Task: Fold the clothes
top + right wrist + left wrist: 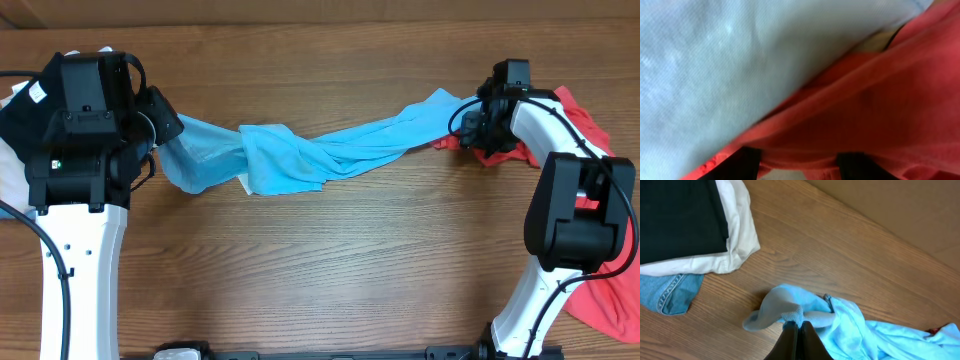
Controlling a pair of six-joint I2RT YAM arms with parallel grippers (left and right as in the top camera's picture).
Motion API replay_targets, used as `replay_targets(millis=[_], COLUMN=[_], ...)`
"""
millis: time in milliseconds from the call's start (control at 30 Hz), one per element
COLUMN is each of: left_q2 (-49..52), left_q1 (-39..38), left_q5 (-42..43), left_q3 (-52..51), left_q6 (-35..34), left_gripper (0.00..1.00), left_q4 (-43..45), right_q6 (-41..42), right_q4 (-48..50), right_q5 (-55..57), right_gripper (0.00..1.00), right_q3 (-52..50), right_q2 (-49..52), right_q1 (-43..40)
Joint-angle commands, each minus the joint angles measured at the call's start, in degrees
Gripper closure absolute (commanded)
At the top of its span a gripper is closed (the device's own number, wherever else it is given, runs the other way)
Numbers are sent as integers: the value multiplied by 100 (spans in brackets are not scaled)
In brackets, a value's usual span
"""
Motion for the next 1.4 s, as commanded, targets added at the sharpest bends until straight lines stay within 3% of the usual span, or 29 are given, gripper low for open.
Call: replay_targets(millis=[0, 167, 467, 567, 867, 1167, 1367], left_q2=[-13, -13, -11, -13, -13, -13, -11], left_q1=[31, 31, 31, 31, 31, 31, 31], left_q5=[-98, -98, -101, -98, -120, -118, -118], left_q3=[59, 59, 59, 59, 59, 59, 59], left_q6=[-35, -35, -37, -37, -37, -37, -37], left_gripper=[96, 96, 96, 96, 96, 96, 95], left_q4=[-42, -103, -122, -133, -212, -232, -232], right_q6=[601, 1443, 1510, 2050, 3174, 3158, 2461], right_q4=[291, 595, 726, 592, 127, 81, -254], right_q5=[776, 1738, 1600, 2063, 2087, 1871, 715], right_gripper=[46, 43, 39, 39, 37, 33, 30], right_q3=[-35, -15, -11, -9, 20, 463, 1410], right_q2=[120, 118, 118, 118, 116, 116, 111], right_q1=[-271, -925, -1810, -1989, -2695, -2857, -2767])
